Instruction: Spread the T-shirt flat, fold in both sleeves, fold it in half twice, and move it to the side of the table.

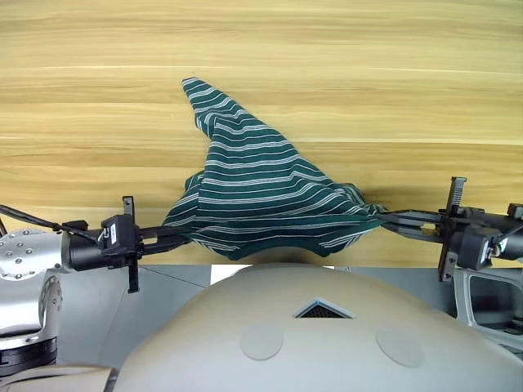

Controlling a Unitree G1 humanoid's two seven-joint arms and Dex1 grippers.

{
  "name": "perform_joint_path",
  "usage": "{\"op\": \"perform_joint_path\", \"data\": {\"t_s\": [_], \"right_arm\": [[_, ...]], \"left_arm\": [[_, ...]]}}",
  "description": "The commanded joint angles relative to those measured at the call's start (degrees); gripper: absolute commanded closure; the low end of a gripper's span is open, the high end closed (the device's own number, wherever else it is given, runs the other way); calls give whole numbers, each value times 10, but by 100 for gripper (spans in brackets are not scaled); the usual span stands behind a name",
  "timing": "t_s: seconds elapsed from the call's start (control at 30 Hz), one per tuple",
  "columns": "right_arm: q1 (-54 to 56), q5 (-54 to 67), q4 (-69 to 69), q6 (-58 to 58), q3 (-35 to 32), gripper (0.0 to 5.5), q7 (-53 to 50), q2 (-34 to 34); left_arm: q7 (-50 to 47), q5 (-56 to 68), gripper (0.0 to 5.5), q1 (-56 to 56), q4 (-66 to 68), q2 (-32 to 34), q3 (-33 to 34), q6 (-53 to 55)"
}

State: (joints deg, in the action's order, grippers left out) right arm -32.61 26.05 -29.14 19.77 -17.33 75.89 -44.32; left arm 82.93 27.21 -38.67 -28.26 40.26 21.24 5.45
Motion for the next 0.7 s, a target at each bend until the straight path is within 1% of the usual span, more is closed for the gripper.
{"op": "perform_joint_path", "data": {"t_s": [0.03,0.07,0.1,0.13,0.17,0.2,0.23,0.3,0.37,0.4,0.43,0.5,0.53,0.57,0.6,0.67,0.7], "right_arm": [[295,28,70,-113,31,546,-175,41],[405,-9,127,-133,56,546,-224,67],[521,-30,189,-153,77,546,-264,94],[610,-35,236,-169,92,546,-279,110],[653,-30,255,-182,102,546,-275,113],[639,-3,232,-188,100,546,-247,96],[604,31,197,-194,93,546,-215,76],[484,130,102,-222,44,546,-166,42],[413,190,47,-251,2,546,-147,33],[389,223,26,-264,-14,546,-138,29],[381,245,14,-273,-25,546,-139,28],[424,254,40,-301,-21,546,-175,27],[466,218,81,-315,4,546,-205,31],[526,178,143,-333,39,546,-237,43],[602,132,230,-351,75,546,-270,65],[790,9,497,-318,146,546,-327,128],[872,-39,625,-292,165,546,-357,155]], "left_arm": [[-246,98,550,322,0,-68,9,48],[-334,88,550,459,47,-104,-12,68],[-418,51,550,598,127,-144,-30,70],[-455,43,550,688,192,-162,-41,86],[-455,43,550,725,219,-161,-50,100],[-435,78,550,701,193,-142,-41,114],[-406,131,550,656,149,-121,-28,135],[-355,232,550,528,40,-89,29,157],[-351,287,550,463,-10,-72,75,185],[-351,312,550,440,-35,-65,88,194],[-356,332,550,426,-54,-60,95,200],[-385,321,550,448,-52,-50,74,204],[-402,292,550,486,-15,-47,48,206],[-421,250,550,546,58,-46,12,210],[-429,194,550,625,160,-48,-33,206],[-451,54,550,835,459,-71,-119,152],[-465,-3,550,924,593,-84,-147,115]]}}
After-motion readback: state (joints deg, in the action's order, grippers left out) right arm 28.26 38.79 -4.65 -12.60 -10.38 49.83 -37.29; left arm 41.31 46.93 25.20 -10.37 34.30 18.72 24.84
